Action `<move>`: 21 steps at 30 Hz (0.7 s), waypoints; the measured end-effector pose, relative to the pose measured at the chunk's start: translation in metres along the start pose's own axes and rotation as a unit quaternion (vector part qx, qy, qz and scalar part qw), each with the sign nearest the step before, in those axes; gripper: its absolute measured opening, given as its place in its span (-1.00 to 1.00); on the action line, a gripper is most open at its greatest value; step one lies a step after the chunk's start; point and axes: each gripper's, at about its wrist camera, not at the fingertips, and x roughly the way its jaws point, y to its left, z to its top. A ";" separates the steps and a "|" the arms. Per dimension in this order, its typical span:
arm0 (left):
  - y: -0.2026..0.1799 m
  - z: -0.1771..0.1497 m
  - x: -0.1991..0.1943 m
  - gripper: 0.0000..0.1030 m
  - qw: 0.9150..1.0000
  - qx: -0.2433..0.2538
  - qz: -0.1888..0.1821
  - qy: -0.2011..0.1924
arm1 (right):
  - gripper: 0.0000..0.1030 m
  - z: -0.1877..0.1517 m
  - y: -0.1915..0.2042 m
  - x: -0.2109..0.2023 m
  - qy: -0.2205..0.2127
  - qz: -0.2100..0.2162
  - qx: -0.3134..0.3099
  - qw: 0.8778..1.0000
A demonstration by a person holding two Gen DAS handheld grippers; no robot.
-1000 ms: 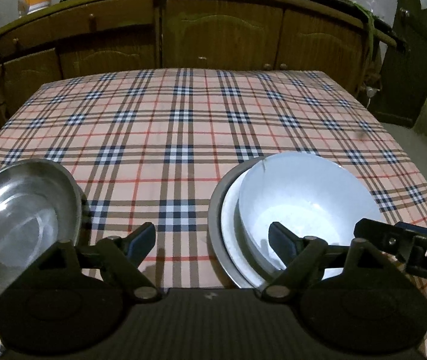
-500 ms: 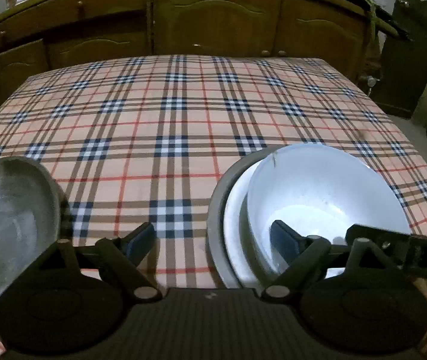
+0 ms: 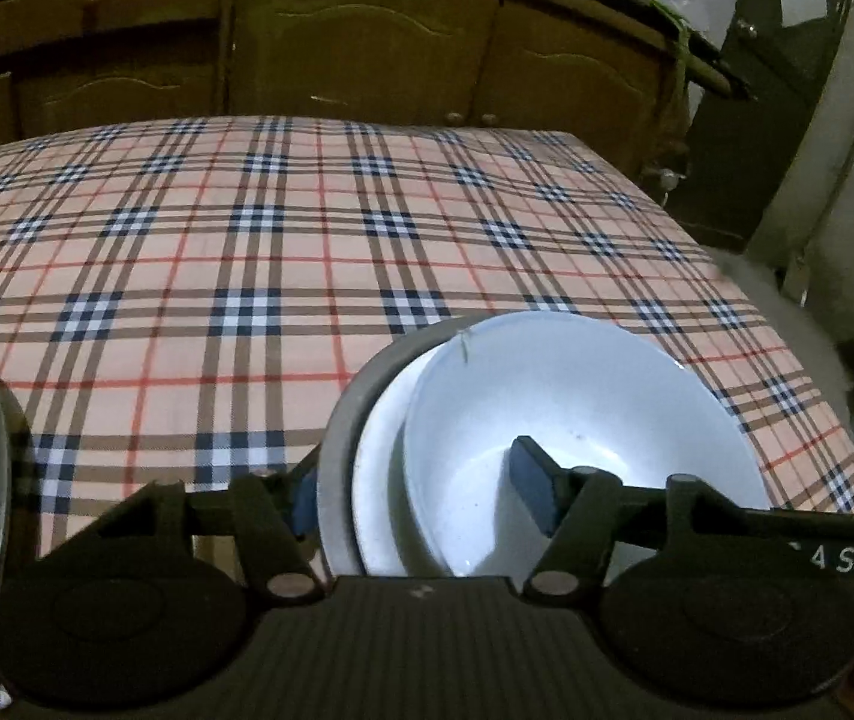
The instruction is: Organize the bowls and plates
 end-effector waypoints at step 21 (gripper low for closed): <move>-0.018 0.005 -0.065 0.19 0.999 0.012 0.021 -0.046 | 0.09 -0.003 0.027 -0.053 -0.040 0.026 -0.016 0.999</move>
